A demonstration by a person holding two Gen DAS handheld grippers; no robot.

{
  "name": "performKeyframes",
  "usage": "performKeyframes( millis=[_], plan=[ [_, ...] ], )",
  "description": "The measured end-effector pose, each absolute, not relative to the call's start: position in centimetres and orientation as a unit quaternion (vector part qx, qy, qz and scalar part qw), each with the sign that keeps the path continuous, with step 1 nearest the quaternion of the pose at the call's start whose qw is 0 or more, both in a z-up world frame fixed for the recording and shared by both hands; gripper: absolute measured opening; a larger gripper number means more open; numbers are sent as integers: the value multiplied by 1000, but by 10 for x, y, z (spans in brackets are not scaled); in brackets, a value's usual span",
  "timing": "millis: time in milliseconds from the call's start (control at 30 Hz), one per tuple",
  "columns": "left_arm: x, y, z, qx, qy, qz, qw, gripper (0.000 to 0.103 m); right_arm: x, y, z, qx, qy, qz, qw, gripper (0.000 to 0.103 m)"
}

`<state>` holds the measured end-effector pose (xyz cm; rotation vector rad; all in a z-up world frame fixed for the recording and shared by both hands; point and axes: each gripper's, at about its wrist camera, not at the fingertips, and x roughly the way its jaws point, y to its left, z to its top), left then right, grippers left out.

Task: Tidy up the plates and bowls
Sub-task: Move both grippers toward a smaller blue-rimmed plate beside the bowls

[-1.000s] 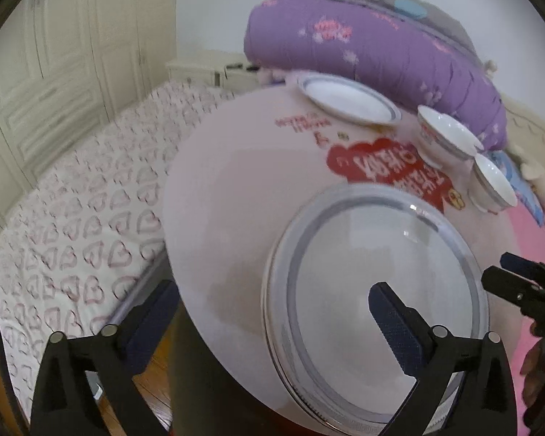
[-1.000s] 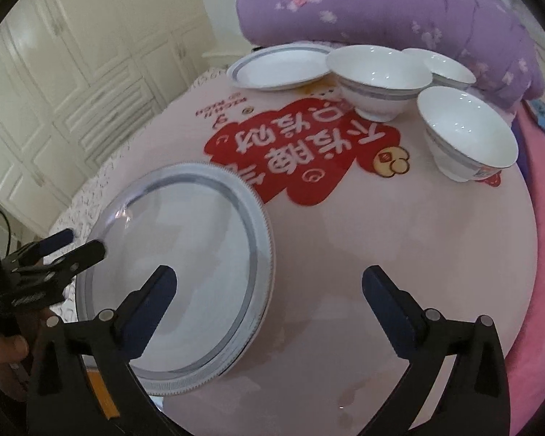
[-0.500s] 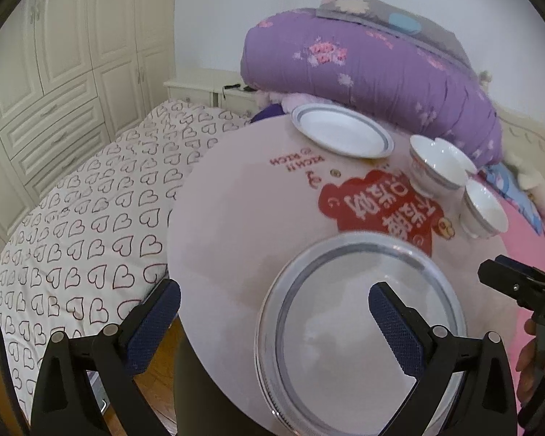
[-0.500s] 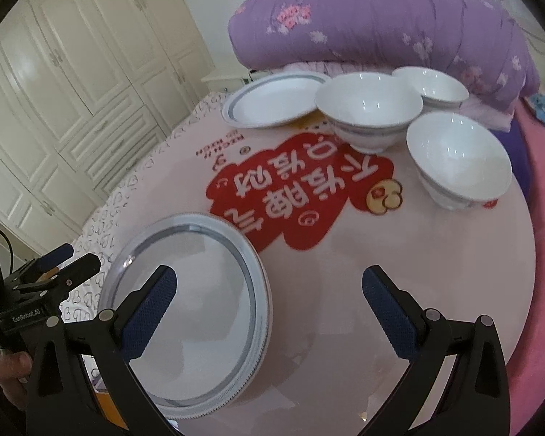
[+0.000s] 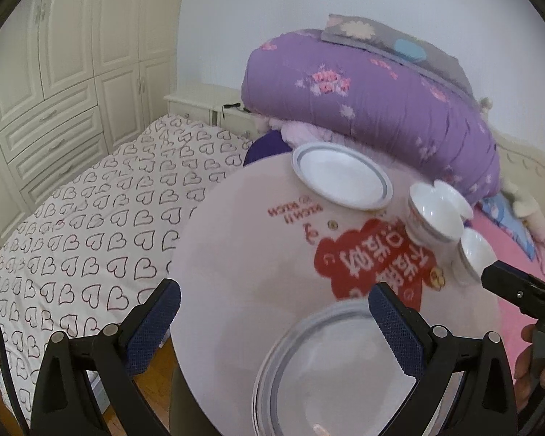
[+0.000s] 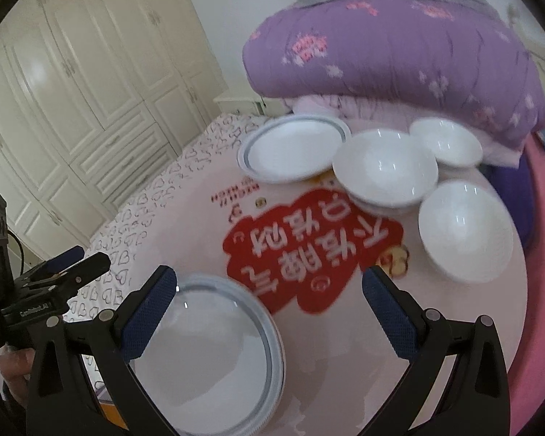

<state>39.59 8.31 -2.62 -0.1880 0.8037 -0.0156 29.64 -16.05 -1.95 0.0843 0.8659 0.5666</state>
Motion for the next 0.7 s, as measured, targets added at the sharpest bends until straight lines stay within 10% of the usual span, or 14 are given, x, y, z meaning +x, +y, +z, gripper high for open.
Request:
performKeyframes(
  millis=[700],
  plan=[
    [586,107,-22,-143,442,-50,884,102,467,-125,-3,18,443,252,860,103]
  ],
)
